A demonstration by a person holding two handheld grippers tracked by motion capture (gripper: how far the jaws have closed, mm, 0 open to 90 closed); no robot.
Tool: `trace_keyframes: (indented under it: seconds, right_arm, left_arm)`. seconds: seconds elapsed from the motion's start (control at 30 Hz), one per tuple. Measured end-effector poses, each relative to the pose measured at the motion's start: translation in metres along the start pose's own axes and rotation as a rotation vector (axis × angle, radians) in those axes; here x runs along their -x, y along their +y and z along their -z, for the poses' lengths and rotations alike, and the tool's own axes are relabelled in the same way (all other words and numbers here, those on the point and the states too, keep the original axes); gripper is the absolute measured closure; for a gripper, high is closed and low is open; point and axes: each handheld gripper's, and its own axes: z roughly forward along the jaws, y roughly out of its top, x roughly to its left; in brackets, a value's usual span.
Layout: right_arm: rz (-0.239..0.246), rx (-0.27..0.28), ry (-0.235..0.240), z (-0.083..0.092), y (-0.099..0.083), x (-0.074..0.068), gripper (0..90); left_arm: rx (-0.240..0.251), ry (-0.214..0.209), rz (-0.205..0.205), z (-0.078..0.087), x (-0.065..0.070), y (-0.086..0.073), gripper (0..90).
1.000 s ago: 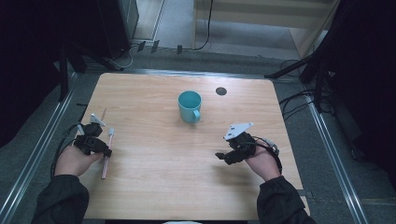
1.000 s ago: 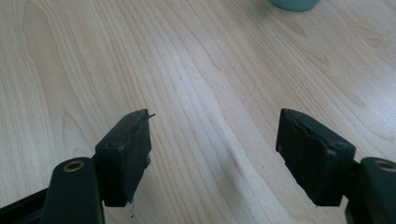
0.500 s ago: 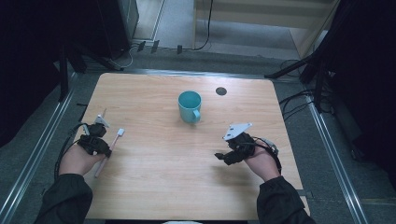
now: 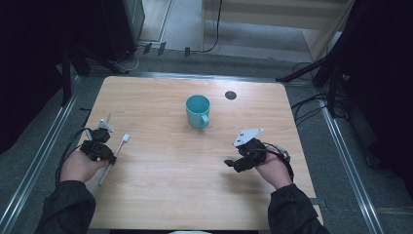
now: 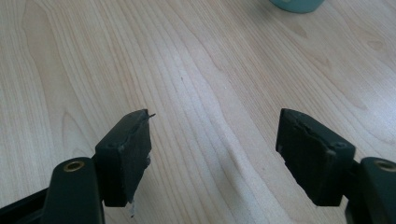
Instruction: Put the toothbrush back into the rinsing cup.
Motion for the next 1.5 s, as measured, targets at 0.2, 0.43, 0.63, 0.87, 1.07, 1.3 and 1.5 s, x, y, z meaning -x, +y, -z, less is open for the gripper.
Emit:
trace_keyframes:
  seconds: [0.2,0.43,0.63,0.87,1.07,1.3,1.5]
  right_arm:
    - [-0.003,-0.001,-0.003,0.001,0.0,0.0,26.4]
    - [-0.003,-0.002,0.001,0.001,0.0,0.0,26.4]
    - [-0.003,-0.003,-0.002,0.0,-0.001,0.001,26.4]
    - [-0.002,-0.009,0.003,0.0,-0.001,0.001,26.4]
    - [-0.005,-0.007,0.004,0.0,-0.001,0.001,26.4]
    - [-0.002,-0.005,0.01,0.0,-0.001,0.001,26.4]
    - [-0.005,-0.004,0.012,0.0,-0.001,0.0,26.4]
  left_arm:
    - [-0.006,-0.015,-0.004,0.0,0.002,0.001,84.4]
    - [0.022,-0.033,-0.007,0.006,0.003,0.0,84.4]
    - [0.058,-0.095,-0.004,0.015,0.003,-0.003,84.4]
    - [0.139,-0.132,-0.036,0.028,0.004,-0.006,84.4]
    - [0.211,-0.139,-0.067,0.036,0.008,-0.005,84.4]
    - [0.283,-0.155,-0.08,0.041,0.012,-0.005,84.4]
    - [0.299,-0.165,-0.088,0.042,0.014,-0.004,84.4]
